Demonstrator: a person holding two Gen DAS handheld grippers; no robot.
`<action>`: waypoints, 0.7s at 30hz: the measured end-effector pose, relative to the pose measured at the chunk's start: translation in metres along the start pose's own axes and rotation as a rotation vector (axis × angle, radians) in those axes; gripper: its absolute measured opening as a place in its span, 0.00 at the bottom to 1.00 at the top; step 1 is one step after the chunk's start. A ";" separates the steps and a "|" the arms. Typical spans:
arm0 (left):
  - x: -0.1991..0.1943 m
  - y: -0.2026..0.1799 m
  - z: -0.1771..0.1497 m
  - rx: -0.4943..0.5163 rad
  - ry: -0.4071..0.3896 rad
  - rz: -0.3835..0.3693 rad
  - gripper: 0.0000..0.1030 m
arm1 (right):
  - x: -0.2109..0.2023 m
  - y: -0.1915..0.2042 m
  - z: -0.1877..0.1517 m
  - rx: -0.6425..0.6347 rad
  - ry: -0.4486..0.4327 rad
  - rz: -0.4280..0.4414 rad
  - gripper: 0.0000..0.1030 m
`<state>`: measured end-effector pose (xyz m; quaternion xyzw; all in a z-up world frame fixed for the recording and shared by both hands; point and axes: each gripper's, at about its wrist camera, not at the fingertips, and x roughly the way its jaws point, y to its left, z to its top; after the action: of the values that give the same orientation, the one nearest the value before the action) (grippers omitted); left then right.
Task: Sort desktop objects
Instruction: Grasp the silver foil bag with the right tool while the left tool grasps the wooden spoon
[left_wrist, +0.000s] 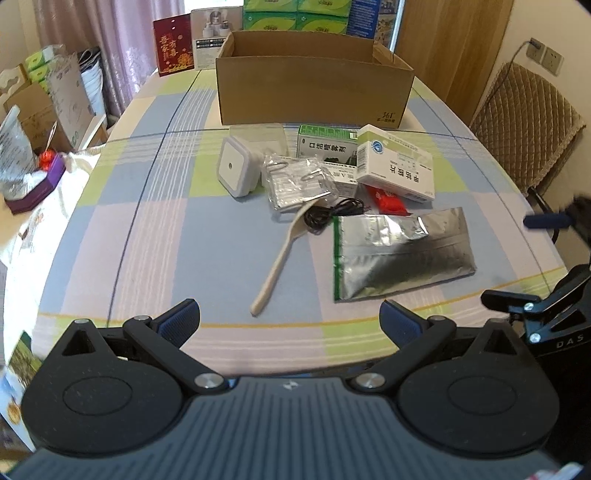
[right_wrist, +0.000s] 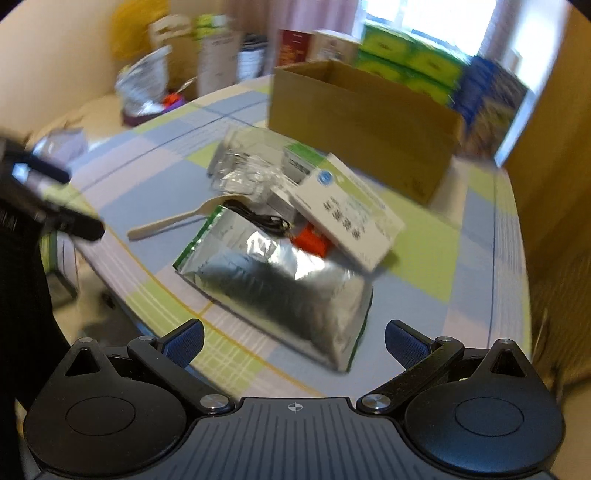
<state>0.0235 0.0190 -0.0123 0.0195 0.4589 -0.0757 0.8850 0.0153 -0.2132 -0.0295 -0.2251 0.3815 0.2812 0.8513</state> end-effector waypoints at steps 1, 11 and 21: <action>0.001 0.002 0.003 0.017 0.000 -0.002 0.99 | 0.001 0.002 0.003 -0.057 -0.008 0.002 0.98; 0.020 0.007 0.023 0.228 0.013 -0.037 0.98 | 0.028 0.027 0.008 -0.567 -0.036 0.039 0.98; 0.056 0.007 0.030 0.351 0.062 -0.096 0.94 | 0.079 0.037 -0.001 -0.863 0.031 0.065 0.98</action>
<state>0.0805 0.0160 -0.0412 0.1540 0.4660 -0.1962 0.8489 0.0342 -0.1620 -0.0974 -0.5522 0.2485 0.4383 0.6642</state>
